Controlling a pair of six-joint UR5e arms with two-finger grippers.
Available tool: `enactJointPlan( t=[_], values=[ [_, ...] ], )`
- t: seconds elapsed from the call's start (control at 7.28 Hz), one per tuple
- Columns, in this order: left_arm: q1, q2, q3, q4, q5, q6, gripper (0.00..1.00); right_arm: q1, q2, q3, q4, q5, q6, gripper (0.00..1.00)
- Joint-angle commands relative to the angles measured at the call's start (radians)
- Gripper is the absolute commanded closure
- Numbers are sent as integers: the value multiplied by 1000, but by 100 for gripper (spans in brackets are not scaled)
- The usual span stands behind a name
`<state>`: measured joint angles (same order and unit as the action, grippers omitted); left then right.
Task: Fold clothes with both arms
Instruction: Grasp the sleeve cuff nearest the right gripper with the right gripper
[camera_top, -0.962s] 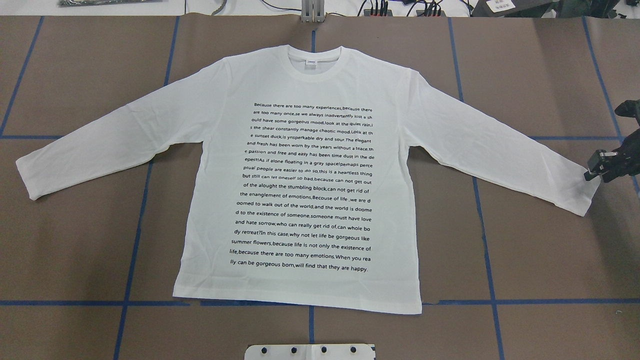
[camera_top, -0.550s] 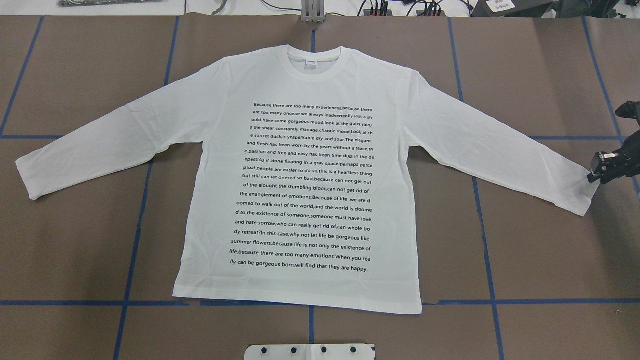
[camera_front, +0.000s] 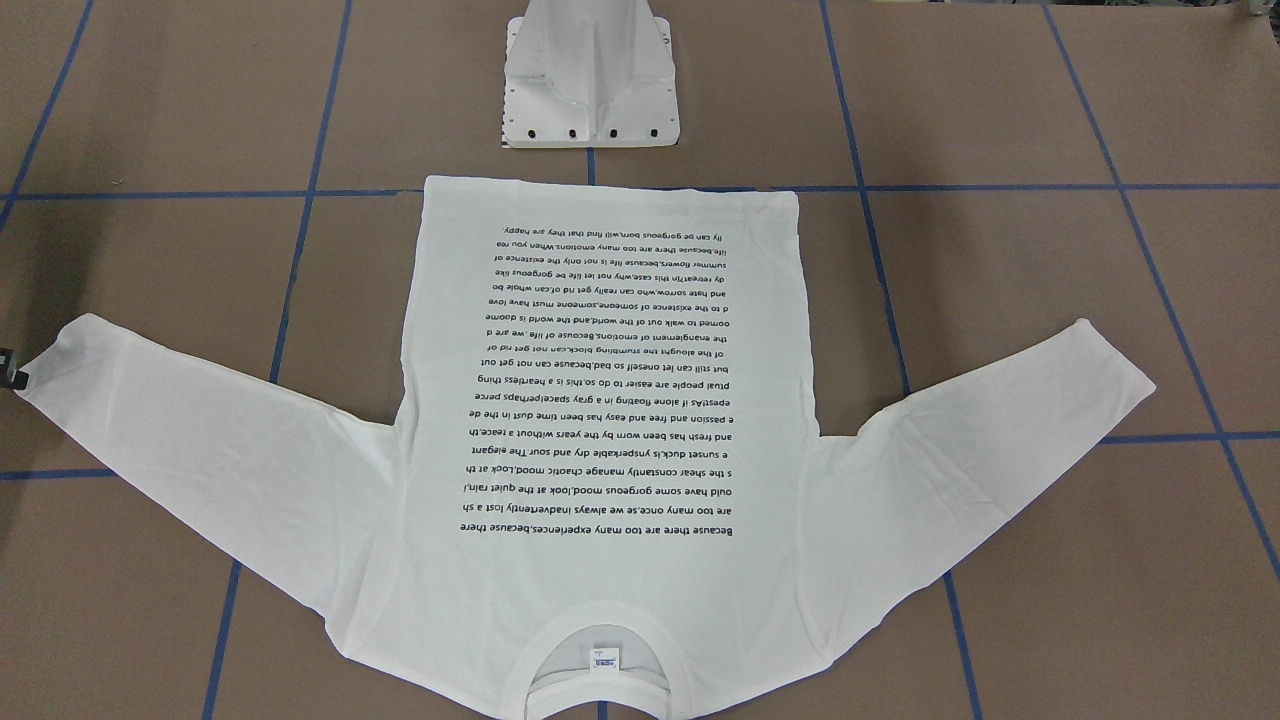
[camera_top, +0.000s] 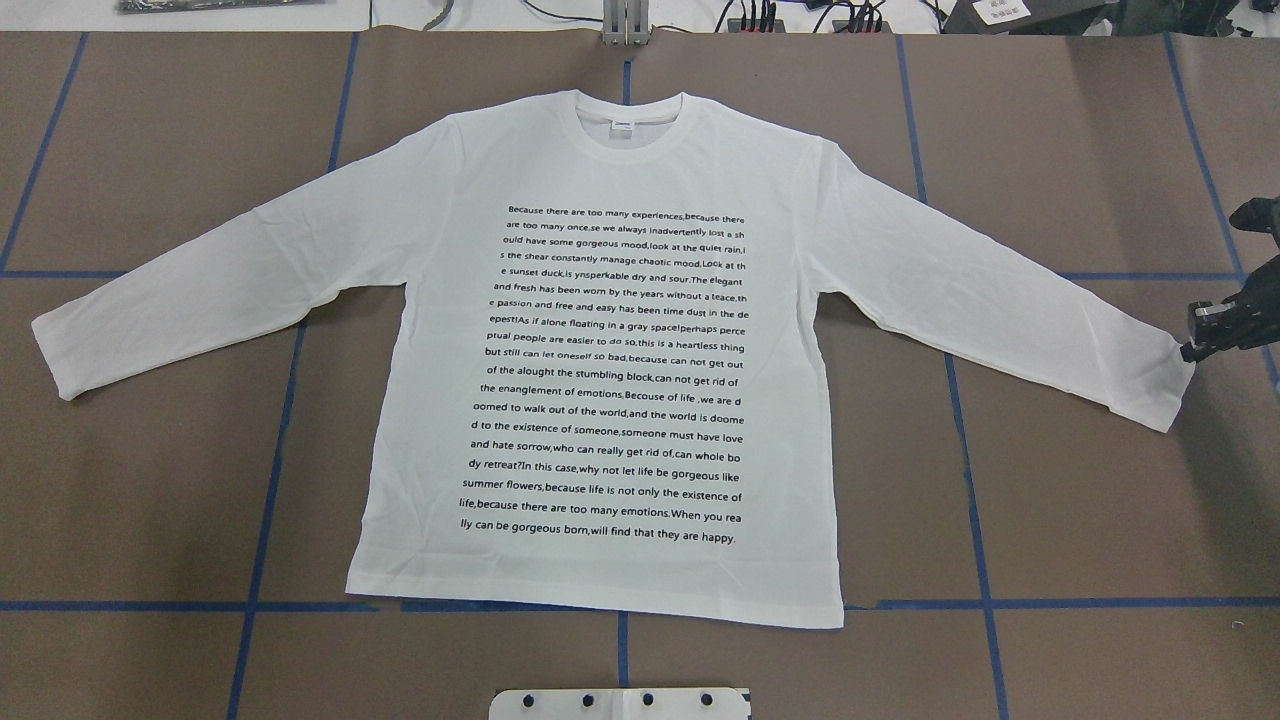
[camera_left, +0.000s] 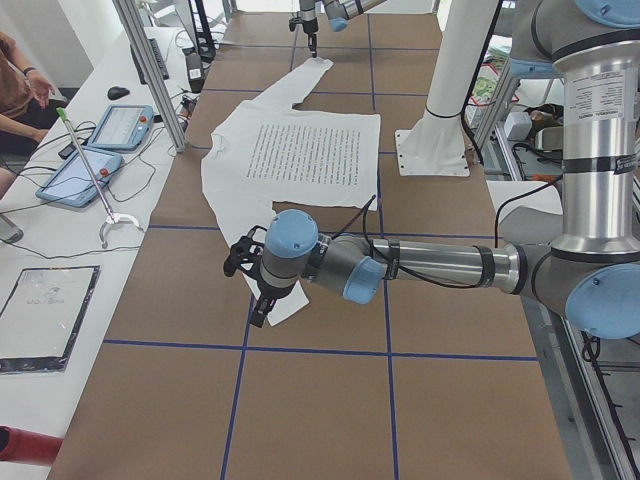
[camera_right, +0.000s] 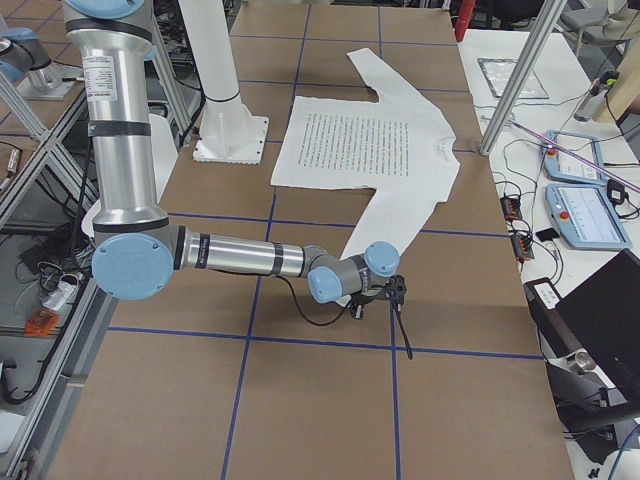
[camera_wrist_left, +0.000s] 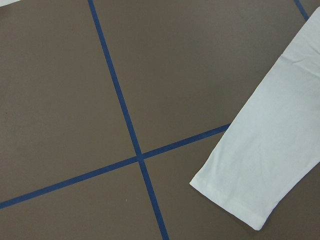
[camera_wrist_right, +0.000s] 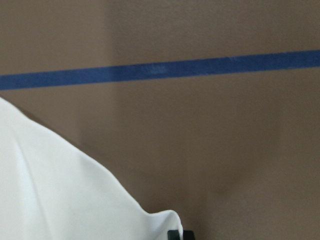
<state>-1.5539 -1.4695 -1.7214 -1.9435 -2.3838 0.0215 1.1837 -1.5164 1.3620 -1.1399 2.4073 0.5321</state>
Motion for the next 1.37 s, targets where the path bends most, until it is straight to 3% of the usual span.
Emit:
enactJointPlan(
  t=[0.0,0.27,0.55,0.69,0.82,1.1,1.24],
  values=[
    [0,0,-7,0,-1,-2,0,23,-5,119,-17,86,58,100],
    [0,-2,-10,0,-3,-2,0,5,48,254,-23,110,348,100],
    [0,-2,-17,-2,-29,0,0,-93,244,260,-26,98,686,100],
    [-2,0,-35,-2,-31,0,0,-149,353,243,-56,37,824,100],
    [-2,0,-43,-2,-31,2,0,-217,475,202,-101,-75,929,100],
    [-2,0,-72,-2,-31,2,0,-368,791,-11,-95,-315,1185,100],
    [-2,0,-76,-2,-31,0,0,-415,921,-86,-95,-364,1247,100]
  ],
)
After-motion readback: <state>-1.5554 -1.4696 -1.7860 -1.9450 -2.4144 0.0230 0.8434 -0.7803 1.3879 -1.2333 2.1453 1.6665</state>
